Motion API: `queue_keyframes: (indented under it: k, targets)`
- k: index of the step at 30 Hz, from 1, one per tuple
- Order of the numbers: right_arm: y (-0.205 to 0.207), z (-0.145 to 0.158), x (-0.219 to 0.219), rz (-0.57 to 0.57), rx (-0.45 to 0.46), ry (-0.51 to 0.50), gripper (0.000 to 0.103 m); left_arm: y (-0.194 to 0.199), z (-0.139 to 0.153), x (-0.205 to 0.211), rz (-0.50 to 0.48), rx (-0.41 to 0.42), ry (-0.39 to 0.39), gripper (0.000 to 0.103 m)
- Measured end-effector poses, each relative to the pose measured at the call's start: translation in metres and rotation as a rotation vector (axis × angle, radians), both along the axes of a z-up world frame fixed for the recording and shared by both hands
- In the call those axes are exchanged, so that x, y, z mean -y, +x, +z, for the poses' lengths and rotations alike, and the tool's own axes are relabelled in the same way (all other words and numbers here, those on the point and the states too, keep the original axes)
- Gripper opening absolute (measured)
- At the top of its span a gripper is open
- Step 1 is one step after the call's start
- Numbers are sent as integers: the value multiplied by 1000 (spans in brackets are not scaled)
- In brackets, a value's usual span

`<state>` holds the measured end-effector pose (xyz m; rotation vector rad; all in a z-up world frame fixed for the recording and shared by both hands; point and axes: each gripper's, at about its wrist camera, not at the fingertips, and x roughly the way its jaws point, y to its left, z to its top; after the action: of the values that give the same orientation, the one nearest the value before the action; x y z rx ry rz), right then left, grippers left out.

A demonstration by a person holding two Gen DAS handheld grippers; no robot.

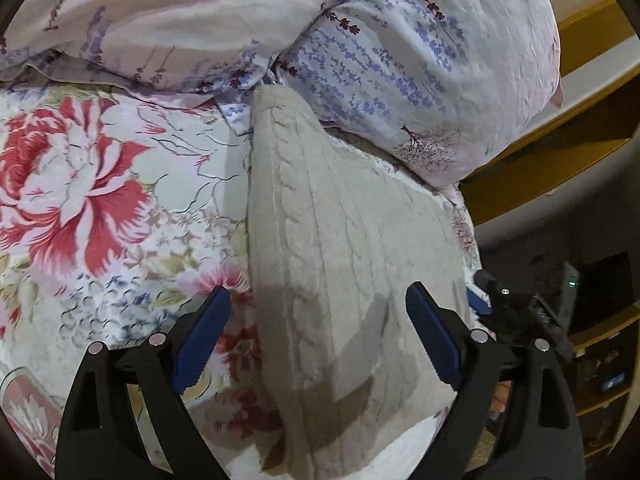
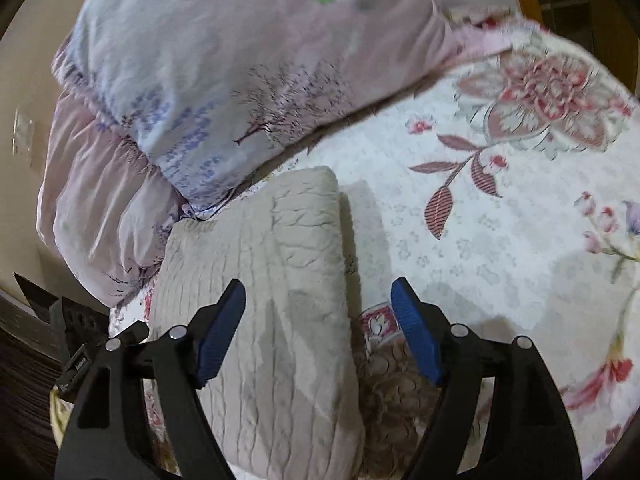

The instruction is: Fold small clothes

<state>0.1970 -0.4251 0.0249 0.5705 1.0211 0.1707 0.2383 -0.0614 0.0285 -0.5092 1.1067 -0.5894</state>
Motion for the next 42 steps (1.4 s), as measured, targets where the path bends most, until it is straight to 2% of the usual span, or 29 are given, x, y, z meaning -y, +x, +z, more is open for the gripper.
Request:
queue_keyframes:
  k: [3, 7, 12, 13, 14, 16, 18, 21, 23, 29, 35, 38, 40, 42]
  targets:
    - [9, -10, 1, 20, -21, 52, 73, 5, -4, 5, -18, -20, -18, 86]
    - [16, -21, -6, 73, -45, 96, 62, 11, -13, 9, -35, -61, -61, 80]
    - [20, -26, -14, 127, -29, 145, 58, 12, -11, 10, -33, -45, -58, 77]
    - [20, -28, -14, 134, -31, 158, 52, 13, -11, 10, -33, -45, -62, 76]
    - [20, -31, -14, 141, -34, 183, 43, 13, -12, 10, -30, -49, -70, 72]
    - [19, -34, -14, 143, -24, 237, 30, 14, -15, 8, -28, -64, -99, 63]
    - [16, -31, -15, 137, -4, 261, 27, 16, -16, 8, -25, -63, -123, 51]
    - [9, -18, -21, 145, 40, 285, 25, 13, -10, 3, -40, -44, -157, 40]
    - [4, -8, -30, 163, 70, 287, 24, 10, -3, -2, -64, -35, -193, 38]
    - [-7, 10, -79, 230, 99, 251, 23, -3, 19, -37, -89, -8, -198, 37]
    - [-4, 3, -150, 336, 132, 176, 23, -7, 31, -103, -19, 18, -136, 38]
    - [1, -13, -189, 383, 120, 84, 23, -8, 25, -125, 28, 27, -71, 38]
    - [6, -24, -200, 366, 94, 5, 24, -3, 10, -139, 59, -7, -36, 41]
    - [10, -32, -198, 351, 59, 16, 29, 2, -10, -145, 81, -55, -59, 49]
